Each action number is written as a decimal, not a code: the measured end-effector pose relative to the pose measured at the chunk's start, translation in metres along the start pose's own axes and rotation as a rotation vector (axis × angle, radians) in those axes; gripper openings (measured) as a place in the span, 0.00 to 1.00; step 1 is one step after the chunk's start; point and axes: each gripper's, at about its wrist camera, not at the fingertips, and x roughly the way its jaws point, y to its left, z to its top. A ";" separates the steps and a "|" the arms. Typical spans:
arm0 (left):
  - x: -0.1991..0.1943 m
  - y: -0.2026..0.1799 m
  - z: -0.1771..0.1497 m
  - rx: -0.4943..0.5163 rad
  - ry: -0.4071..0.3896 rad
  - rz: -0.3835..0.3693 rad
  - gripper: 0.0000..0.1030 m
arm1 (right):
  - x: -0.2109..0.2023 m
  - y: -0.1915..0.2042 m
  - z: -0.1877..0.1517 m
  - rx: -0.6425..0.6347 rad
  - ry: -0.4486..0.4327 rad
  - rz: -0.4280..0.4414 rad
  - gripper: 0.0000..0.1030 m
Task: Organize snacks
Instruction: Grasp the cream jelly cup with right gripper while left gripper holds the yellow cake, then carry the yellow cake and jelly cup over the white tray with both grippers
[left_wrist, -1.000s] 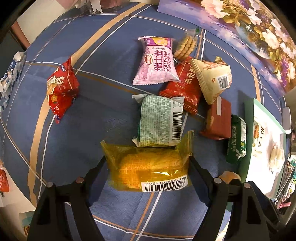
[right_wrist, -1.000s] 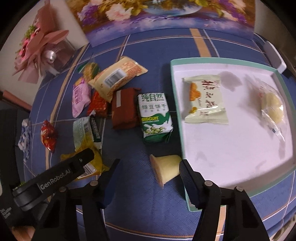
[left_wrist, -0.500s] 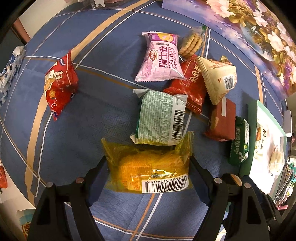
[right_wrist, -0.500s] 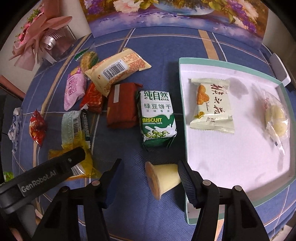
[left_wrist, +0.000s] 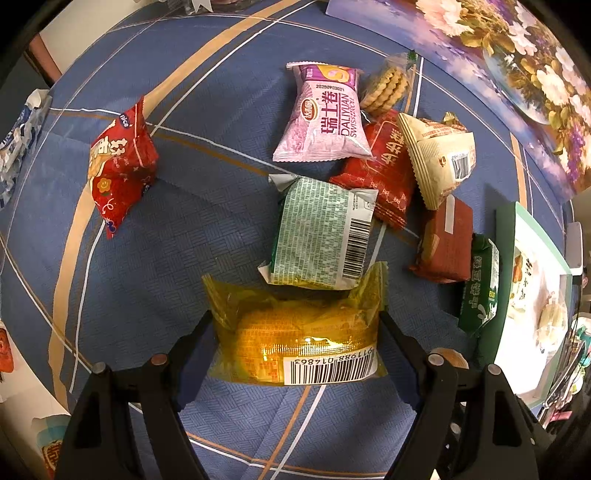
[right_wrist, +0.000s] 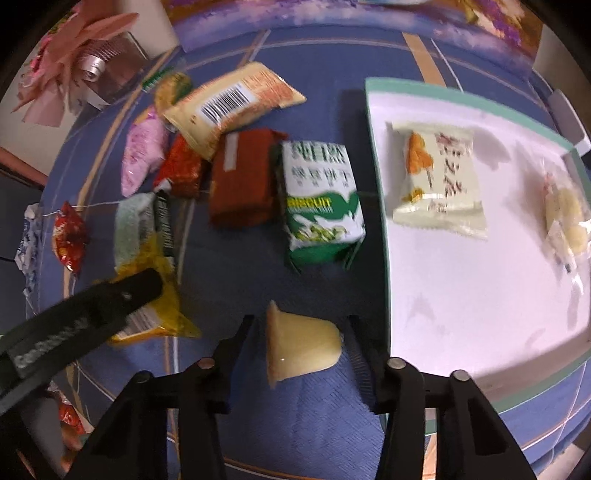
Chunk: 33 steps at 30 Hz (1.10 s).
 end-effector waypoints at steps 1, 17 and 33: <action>0.000 -0.001 -0.001 0.003 -0.001 0.004 0.82 | 0.002 0.001 -0.001 -0.002 0.006 -0.004 0.46; 0.023 -0.012 -0.011 -0.040 0.046 -0.038 0.84 | 0.011 0.031 -0.018 -0.093 -0.005 -0.102 0.48; 0.020 -0.021 -0.006 -0.009 0.050 -0.054 0.77 | 0.008 0.030 -0.013 -0.092 -0.007 -0.098 0.43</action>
